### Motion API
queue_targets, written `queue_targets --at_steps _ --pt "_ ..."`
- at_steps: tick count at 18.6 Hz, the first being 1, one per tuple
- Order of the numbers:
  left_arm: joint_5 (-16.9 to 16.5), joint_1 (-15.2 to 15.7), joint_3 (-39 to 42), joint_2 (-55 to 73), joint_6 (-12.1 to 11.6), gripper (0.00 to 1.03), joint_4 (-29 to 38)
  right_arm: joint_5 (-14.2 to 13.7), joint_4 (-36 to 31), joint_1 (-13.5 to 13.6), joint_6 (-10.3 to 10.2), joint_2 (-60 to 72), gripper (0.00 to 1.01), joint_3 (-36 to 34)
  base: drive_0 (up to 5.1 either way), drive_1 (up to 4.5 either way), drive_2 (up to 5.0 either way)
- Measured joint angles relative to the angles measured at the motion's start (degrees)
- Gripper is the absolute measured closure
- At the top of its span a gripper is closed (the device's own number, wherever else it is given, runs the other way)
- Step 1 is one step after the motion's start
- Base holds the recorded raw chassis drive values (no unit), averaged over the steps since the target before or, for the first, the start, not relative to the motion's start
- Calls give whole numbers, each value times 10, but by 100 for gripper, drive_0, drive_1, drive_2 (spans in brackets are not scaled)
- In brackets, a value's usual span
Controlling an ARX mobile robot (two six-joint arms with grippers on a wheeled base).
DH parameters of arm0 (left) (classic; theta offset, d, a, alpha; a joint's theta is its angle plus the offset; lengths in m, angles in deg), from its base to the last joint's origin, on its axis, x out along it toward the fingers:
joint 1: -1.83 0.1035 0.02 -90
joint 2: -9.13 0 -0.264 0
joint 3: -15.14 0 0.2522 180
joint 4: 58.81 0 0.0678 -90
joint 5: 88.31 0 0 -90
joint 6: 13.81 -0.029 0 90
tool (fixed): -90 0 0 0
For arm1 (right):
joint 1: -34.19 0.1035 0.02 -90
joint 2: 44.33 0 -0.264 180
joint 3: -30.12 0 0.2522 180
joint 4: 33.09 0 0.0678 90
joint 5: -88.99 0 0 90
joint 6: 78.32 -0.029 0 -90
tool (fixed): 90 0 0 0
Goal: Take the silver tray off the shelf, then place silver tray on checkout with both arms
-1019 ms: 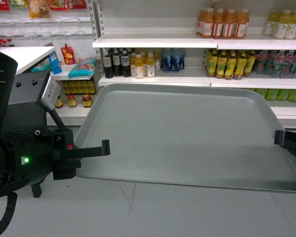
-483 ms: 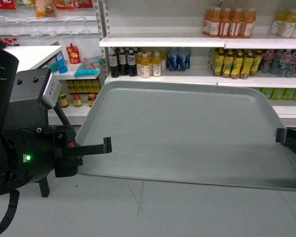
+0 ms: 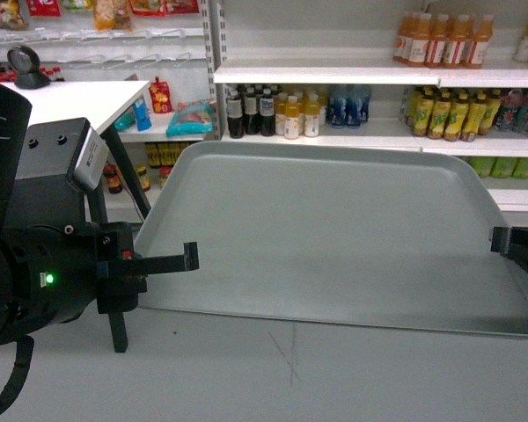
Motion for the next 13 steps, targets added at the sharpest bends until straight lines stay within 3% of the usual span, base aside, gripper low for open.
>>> queue_targets --at_steps 13 --pt "-2 0 0 0 0 101 -1 2 1 0 0 0 99 0 -506 240 240"
